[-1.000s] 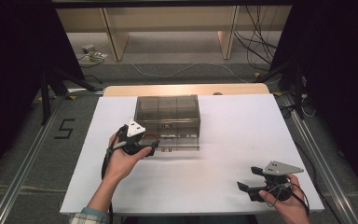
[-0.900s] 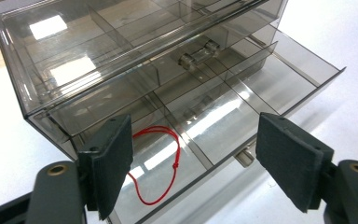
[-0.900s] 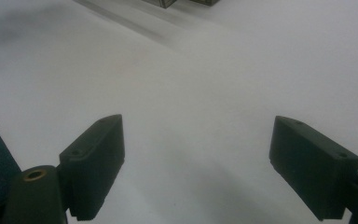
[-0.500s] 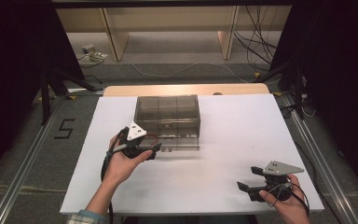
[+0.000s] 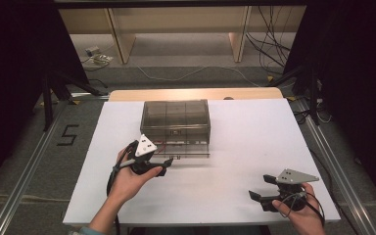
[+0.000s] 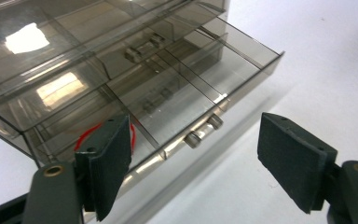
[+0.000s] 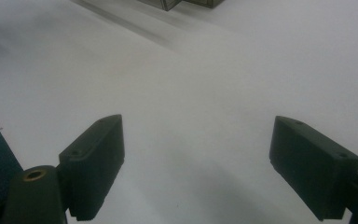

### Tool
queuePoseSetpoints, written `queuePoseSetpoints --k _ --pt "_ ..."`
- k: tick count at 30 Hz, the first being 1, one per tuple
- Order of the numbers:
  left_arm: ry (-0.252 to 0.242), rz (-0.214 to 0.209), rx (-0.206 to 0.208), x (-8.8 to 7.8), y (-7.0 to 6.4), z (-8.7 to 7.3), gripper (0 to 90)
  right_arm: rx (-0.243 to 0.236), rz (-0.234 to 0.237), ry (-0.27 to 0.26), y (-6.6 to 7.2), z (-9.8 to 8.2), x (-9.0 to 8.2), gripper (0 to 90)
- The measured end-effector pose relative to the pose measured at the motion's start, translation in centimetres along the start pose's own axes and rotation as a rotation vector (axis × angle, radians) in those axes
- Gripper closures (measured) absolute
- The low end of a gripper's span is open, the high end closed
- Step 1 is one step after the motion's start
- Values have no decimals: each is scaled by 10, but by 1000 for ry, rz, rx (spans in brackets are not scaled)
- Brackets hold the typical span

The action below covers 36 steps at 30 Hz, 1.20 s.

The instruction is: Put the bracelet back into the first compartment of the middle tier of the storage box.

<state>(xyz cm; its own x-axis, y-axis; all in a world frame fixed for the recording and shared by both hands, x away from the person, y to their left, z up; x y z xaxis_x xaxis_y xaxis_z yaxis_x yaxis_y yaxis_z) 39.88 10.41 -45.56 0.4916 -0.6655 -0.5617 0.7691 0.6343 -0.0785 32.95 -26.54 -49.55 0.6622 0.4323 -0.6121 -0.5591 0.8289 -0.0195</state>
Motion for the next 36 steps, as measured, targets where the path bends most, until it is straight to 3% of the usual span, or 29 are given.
queuePoseSetpoints --k 19,27,36 --pt "-3 -28 39 -6 -17 -21 258 -5 5 -3 1 0 1 187" --pt "-2 -54 68 -8 -25 -37 256 -3 7 -2 2 0 1 187" --pt "0 -54 80 -12 -30 -52 250 -6 12 0 3 0 1 187"
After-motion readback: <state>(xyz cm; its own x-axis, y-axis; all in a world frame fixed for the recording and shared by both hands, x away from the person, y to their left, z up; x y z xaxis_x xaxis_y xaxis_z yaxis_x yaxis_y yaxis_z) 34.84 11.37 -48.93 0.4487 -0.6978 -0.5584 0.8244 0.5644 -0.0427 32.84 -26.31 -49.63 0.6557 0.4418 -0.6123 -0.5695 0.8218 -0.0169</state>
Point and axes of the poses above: each handheld gripper's, and its own axes: x roughly forward along the jaws, z roughly out of its top, y roughly to its left, the point moved 5 cm from there along x, roughly forward along the jaws, and after that the axes turned 11 degrees about -z, right-handed, at the moved point
